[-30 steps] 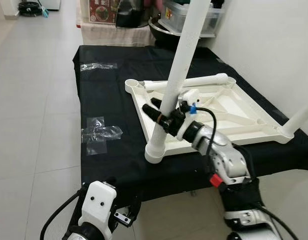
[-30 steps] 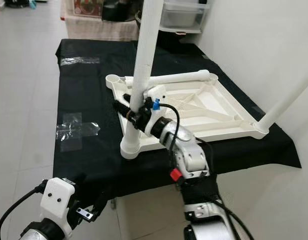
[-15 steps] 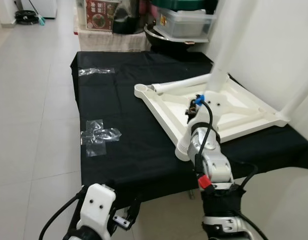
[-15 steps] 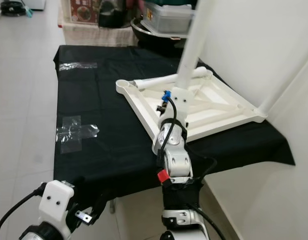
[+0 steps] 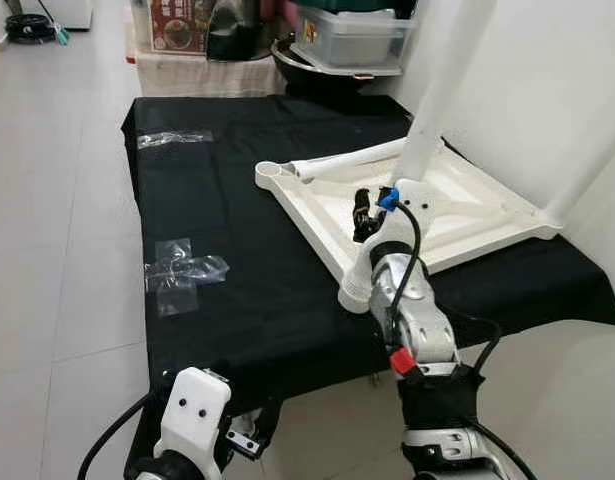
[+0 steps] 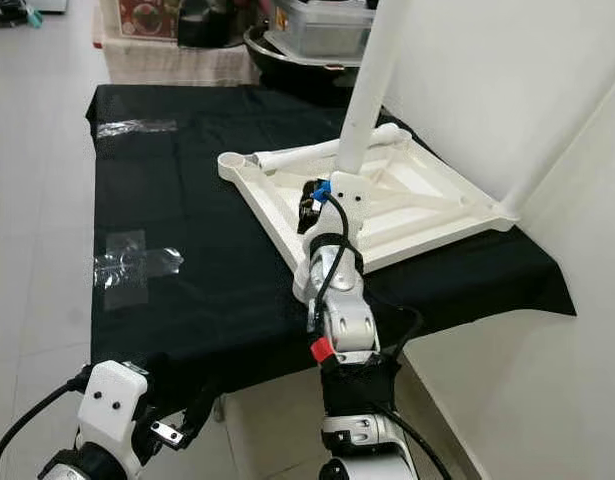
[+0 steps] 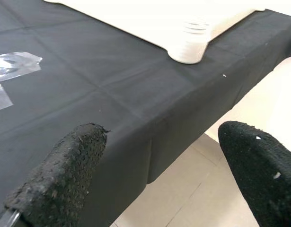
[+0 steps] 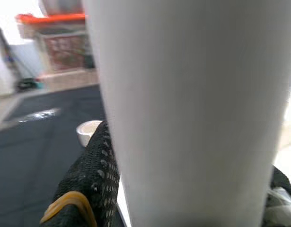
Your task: Building children table
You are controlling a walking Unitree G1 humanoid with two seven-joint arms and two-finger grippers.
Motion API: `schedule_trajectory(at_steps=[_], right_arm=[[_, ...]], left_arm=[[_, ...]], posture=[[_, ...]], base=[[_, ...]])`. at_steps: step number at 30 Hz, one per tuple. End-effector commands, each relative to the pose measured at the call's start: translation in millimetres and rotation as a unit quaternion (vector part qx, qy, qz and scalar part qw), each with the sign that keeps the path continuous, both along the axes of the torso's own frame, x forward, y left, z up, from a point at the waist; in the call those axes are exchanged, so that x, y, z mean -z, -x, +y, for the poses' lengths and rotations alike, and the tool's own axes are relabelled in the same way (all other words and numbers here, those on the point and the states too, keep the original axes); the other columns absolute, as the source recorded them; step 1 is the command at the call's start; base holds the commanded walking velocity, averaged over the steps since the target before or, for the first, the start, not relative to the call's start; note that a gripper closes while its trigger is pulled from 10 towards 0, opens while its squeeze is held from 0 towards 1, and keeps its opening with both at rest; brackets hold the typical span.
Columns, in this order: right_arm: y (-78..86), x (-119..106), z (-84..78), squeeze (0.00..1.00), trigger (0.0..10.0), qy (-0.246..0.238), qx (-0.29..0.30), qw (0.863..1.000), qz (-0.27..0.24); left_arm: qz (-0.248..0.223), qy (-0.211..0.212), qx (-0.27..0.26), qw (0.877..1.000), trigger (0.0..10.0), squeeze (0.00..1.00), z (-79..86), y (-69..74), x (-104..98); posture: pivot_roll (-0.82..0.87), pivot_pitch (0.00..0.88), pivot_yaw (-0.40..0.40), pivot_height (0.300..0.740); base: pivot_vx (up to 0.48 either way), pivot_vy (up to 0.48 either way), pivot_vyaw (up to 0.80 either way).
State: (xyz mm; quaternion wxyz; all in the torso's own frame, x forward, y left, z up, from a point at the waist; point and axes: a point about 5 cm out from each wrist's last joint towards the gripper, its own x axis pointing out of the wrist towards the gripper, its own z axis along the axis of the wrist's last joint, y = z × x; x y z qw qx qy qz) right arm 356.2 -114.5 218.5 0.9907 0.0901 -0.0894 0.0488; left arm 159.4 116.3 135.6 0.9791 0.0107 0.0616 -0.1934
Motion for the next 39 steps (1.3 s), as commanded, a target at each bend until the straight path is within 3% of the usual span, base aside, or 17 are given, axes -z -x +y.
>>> schedule_trajectory(at_steps=[1,10,11,12,13,14,15,17,25,26,28,30,32,35,36,37,39], right_arm=[[-5.1,-6,-13.5,0.0,10.0,0.01,-0.111,0.993,-0.031],[-14.5,-11,-29.0,0.0,10.0,0.044,-0.322,0.945,-0.027],[-12.4,-11,-26.7,0.0,10.0,0.055,-0.385,0.921,-0.025],[-12.4,-11,-26.7,0.0,10.0,0.055,-0.385,0.921,-0.025],[-7.0,-14,-21.3,0.0,10.0,0.06,-0.471,0.88,-0.025],[-5.5,-14,-20.6,0.0,10.0,0.062,-0.501,0.863,-0.027],[-5.5,-14,-20.6,0.0,10.0,0.062,-0.501,0.863,-0.027],[-5.7,-14,-17.4,0.0,10.0,0.068,-0.57,0.819,-0.013],[-12.7,-12,-2.6,0.0,10.0,0.096,-0.598,0.796,0.007],[-15.3,-14,2.8,0.0,0.0,0.096,-0.596,0.797,-0.002],[-15.7,-16,4.5,0.0,0.0,0.089,-0.597,0.797,-0.008],[-18.8,-19,5.2,0.0,0.0,0.092,-0.572,0.814,-0.023],[-24.5,-22,4.0,0.0,0.0,0.097,-0.53,0.842,-0.034],[-38.5,-26,0.2,0.0,0.0,0.073,-0.398,0.914,-0.014],[-38.5,-26,0.2,0.0,0.0,0.073,-0.398,0.914,-0.014],[-41.4,-25,-3.5,0.0,0.0,0.078,-0.341,0.937,-0.012],[-44.2,-23,-8.6,0.0,0.0,0.076,-0.276,0.958,-0.008]], left_arm=[[0.015,0.005,0.005,1.0,10.0,0.0,-2.5,1.4,4],[0.014,0.004,0.004,1.0,10.0,0.0,-2.0,0.5,4],[0.012,0.001,0.004,1.0,10.0,0.0,-2.2,0.7,4],[0.012,0.001,0.004,1.0,10.0,0.0,-2.2,0.7,4],[0.012,0.002,0.002,1.0,10.0,0.0,-1.8,0.9,4],[0.012,0.002,0.002,1.0,10.0,0.0,-1.7,0.9,4],[0.012,0.002,0.002,1.0,10.0,0.0,-1.7,0.9,4],[0.012,0.003,0.002,1.0,10.0,0.0,-2.0,1.5,4],[0.013,0.003,0.001,1.0,10.0,0.0,-2.1,2.8,3],[0.015,0.004,0.001,1.0,10.0,0.0,-2.3,3.3,3],[0.015,0.004,0.001,1.0,10.0,0.0,-2.3,3.4,3],[0.014,0.004,0.0,1.0,10.0,0.0,-2.2,3.0,3],[0.014,0.003,0.0,1.0,10.0,0.0,-2.3,2.8,3],[0.014,0.004,0.0,1.0,10.0,0.0,-2.0,2.4,4],[0.014,0.004,0.0,1.0,10.0,0.0,-2.0,2.4,4],[0.014,0.004,0.001,1.0,10.0,0.0,-1.9,2.1,4],[0.015,0.003,0.002,1.0,10.0,0.0,-1.8,1.5,4]], posture=[[0.15,0.12,-0.155,0.74],[0.16,0.121,-0.158,0.74],[0.16,0.12,-0.161,0.74],[0.16,0.12,-0.161,0.74],[0.16,0.121,-0.161,0.74],[0.16,0.121,-0.161,0.74],[0.16,0.121,-0.161,0.74],[0.17,0.121,-0.162,0.74],[0.18,0.129,-0.164,0.74],[0.18,0.128,-0.166,0.74],[0.18,0.128,-0.166,0.74],[0.18,0.128,-0.167,0.74],[0.18,0.127,-0.165,0.74],[0.17,0.126,-0.164,0.74],[0.17,0.126,-0.164,0.74],[0.17,0.124,-0.16,0.74],[0.16,0.123,-0.16,0.74]], base=[[0.0,0.0,0.0],[0.0,0.0,0.0],[0.0,0.0,0.0],[0.0,0.0,0.0],[0.0,0.0,0.0],[0.0,0.0,0.0],[0.0,0.0,0.0],[0.0,0.0,0.0],[0.0,0.0,0.0],[0.0,0.0,0.0],[0.0,0.0,0.0],[0.0,0.0,0.0],[0.0,0.0,0.0],[0.0,0.0,0.0],[0.0,0.0,0.0],[0.0,0.0,0.0],[0.0,0.0,0.0]])
